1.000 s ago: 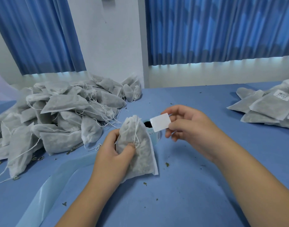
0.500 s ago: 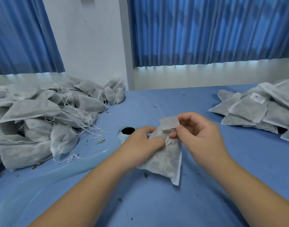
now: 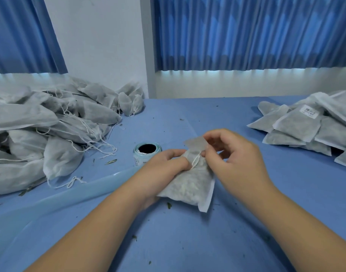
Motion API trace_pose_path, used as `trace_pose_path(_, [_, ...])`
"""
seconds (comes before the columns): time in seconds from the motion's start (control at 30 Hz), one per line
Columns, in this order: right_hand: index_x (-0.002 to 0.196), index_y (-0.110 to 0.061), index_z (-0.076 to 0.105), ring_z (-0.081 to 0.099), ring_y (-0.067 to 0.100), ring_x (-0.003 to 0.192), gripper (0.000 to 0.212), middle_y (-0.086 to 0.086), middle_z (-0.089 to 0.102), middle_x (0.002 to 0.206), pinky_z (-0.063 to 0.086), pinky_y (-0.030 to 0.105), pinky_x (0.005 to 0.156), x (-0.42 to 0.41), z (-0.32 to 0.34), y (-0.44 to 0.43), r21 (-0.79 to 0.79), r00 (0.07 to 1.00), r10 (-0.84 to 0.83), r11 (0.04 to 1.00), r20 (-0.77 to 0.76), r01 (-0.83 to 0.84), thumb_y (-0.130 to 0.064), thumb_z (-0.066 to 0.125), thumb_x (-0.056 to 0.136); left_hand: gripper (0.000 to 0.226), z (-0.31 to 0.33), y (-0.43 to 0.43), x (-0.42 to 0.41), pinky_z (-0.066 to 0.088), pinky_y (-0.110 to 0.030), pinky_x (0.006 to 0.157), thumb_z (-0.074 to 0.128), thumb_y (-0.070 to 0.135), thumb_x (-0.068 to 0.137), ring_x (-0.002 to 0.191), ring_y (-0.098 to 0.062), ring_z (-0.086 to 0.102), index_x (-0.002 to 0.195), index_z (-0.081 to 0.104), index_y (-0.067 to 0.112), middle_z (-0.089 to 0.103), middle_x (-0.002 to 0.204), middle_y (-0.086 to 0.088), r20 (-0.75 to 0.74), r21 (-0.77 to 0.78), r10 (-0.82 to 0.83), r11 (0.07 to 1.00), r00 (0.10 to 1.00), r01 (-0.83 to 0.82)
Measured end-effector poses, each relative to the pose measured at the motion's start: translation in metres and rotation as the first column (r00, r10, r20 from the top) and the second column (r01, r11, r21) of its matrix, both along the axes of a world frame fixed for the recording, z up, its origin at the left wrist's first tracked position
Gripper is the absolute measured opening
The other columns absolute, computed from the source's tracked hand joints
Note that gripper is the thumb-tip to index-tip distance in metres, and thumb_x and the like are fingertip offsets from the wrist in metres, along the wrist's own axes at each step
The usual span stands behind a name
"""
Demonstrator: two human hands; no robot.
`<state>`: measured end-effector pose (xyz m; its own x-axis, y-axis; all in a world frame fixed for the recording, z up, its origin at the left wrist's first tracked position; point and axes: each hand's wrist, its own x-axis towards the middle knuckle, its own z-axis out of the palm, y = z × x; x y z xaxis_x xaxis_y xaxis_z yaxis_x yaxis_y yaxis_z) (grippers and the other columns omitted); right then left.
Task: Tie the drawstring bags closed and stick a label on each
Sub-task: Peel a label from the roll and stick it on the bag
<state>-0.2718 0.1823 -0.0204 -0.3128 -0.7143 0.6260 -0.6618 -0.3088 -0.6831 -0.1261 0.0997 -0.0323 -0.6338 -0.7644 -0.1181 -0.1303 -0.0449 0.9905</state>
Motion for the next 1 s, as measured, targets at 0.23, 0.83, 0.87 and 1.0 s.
trace_pose_path(0.23, [0.088, -0.017, 0.072, 0.057, 0.007, 0.074, 0.020, -0.009, 0.065, 0.085, 0.049, 0.029, 0.064, -0.001, -0.001, 0.003, -0.129, 0.931, -0.078, 0.991, -0.357, 0.034, -0.002, 0.061, 0.080, 0.038, 0.001, 0.000, 0.000, 0.054, -0.024, 0.062, 0.060, 0.019, 0.068, 0.075, -0.016, 0.068, 0.103, 0.073, 0.017, 0.073, 0.086, -0.005, -0.059, 0.024, -0.036, 0.999, 0.998, 0.037])
trace_pose_path(0.83, [0.092, -0.028, 0.078, 0.054, -0.002, 0.102, 0.019, -0.022, 0.062, 0.106, 0.041, 0.015, 0.085, -0.009, 0.003, 0.012, 0.219, 0.883, 0.161, 0.973, -0.441, -0.068, -0.029, 0.060, 0.088, 0.039, -0.004, -0.007, 0.001, 0.053, -0.040, 0.090, 0.069, 0.040, 0.084, 0.098, -0.026, 0.072, 0.111, 0.071, 0.011, 0.075, 0.105, -0.011, -0.175, 0.096, 0.096, 0.992, 0.980, -0.080])
trace_pose_path(0.87, [0.084, -0.028, 0.077, 0.055, -0.001, 0.099, 0.014, -0.021, 0.061, 0.101, 0.041, 0.015, 0.083, -0.008, 0.002, 0.010, 0.218, 0.905, 0.151, 0.974, -0.398, -0.066, -0.032, 0.063, 0.088, 0.043, -0.006, -0.006, 0.001, 0.055, -0.040, 0.088, 0.073, 0.042, 0.080, 0.097, -0.026, 0.072, 0.111, 0.071, 0.012, 0.075, 0.104, -0.010, -0.155, 0.034, 0.096, 0.995, 0.983, -0.092])
trace_pose_path(1.0, [0.071, -0.028, 0.061, 0.053, 0.000, 0.087, 0.020, -0.013, 0.054, 0.090, 0.037, 0.010, 0.072, -0.001, -0.002, 0.003, 0.253, 0.981, 0.074, 0.967, -0.180, -0.026, -0.037, 0.078, 0.073, 0.029, -0.007, 0.000, 0.000, 0.054, -0.035, 0.077, 0.071, 0.029, 0.088, 0.086, -0.024, 0.071, 0.107, 0.071, 0.007, 0.075, 0.095, -0.011, -0.158, -0.044, 0.063, 0.997, 0.986, -0.070])
